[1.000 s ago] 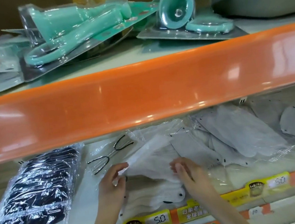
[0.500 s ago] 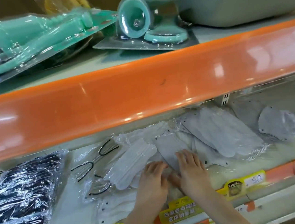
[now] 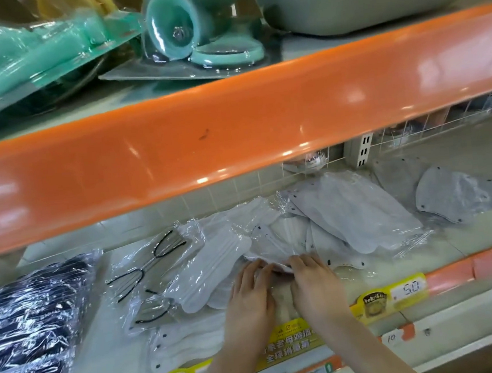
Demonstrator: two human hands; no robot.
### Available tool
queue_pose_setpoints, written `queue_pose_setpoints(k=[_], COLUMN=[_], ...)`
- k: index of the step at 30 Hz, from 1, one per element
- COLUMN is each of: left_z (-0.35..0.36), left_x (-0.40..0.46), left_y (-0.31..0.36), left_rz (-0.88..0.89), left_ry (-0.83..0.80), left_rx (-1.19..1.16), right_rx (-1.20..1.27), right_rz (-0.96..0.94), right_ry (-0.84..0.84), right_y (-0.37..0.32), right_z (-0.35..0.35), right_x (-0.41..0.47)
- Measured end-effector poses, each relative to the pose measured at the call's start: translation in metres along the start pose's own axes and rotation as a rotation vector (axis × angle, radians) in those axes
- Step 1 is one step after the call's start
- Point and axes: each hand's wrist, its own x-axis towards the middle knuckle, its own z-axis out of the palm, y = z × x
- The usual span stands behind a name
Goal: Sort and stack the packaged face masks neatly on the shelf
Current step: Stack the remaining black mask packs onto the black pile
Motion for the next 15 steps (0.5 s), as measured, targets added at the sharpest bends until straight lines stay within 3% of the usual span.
queue_pose_setpoints(k=[4,9,13,15], left_z=[0.000,-0.008,-0.038,-0.055], left_x=[0.001,0.008,0.034,0.045], left_y=[0.003,0.013,0.026,0.034], left_rz=[0.078,0.057,0.055,-0.035], left_ry=[0.058,0.114,0.241,0.283], left_rx=[0.031,0.005,0.005,-0.105], right_rx=[-0.003,0.091,0.240,0.373], right_rz=[0.056,-0.161,-0.299,-0.311], right_ry=[-0.063,0.124,0.173,0.182], right_y=[0.002,-0.001,-0.016,-0.024], right_z=[-0.021,-0.061,-0.111,-0.130], right_x=[0.005,0.012,0.023,0.027])
